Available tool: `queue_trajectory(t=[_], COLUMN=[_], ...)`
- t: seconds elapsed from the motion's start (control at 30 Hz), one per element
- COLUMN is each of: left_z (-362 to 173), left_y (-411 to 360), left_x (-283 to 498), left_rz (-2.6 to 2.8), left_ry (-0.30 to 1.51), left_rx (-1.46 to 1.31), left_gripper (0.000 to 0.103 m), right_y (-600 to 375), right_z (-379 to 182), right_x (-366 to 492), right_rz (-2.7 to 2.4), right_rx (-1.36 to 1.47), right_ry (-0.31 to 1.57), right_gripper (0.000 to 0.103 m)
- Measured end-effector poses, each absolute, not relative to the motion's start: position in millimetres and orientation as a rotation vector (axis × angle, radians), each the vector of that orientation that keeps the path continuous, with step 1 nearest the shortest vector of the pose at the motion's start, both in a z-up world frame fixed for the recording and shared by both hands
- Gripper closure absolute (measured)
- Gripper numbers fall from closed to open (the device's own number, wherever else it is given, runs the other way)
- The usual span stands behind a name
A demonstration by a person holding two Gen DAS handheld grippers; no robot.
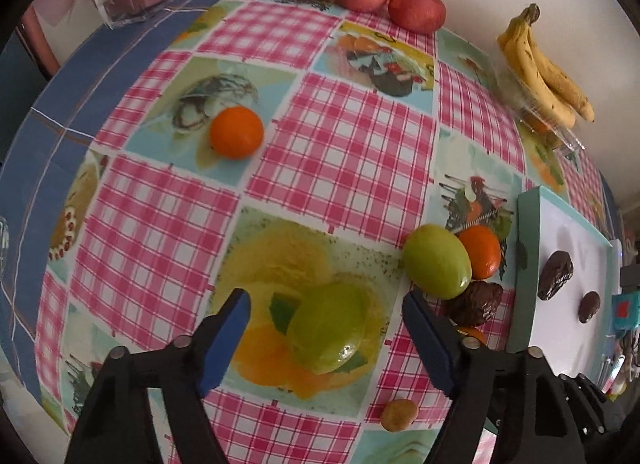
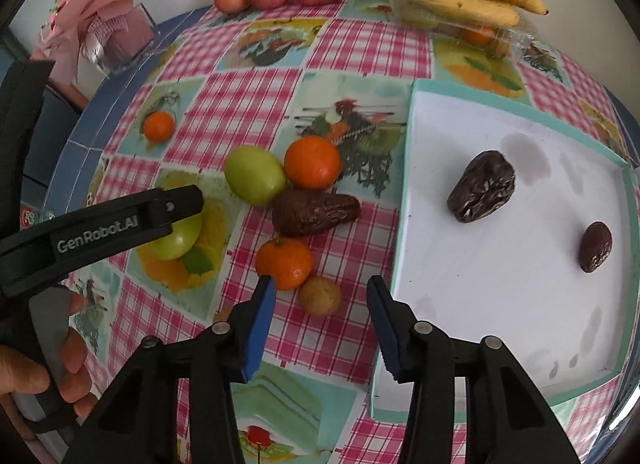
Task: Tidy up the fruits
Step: 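Move both tools back toward the remaining fruits, then grasp the small brown fruit with the right tool while the left grasps a green guava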
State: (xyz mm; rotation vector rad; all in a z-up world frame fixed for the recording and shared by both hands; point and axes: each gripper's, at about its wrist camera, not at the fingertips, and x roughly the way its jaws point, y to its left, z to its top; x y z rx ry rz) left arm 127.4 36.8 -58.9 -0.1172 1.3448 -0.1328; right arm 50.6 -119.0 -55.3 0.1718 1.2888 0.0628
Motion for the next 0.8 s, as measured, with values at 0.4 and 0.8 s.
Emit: queue_trajectory(t=[0.4,0.8], left_z=[-72.3,-72.5], left_y=[34.4,37.1], left_x=[129.3,130.4], left_rz=[-0.142,-0.13], left_ry=[1.394,1.383], left_rx=[-0.135,-0.151], left_gripper=[0.052,0.057], right_y=[-116.2,-105.6], right_z=[-68.0,-79.2], right_x=[51.4,55.4], right_rz=[0.065,0.068], right_rx=[0.14,0.083], right_ry=[1.327,1.35], right_gripper=[0.062,0.074])
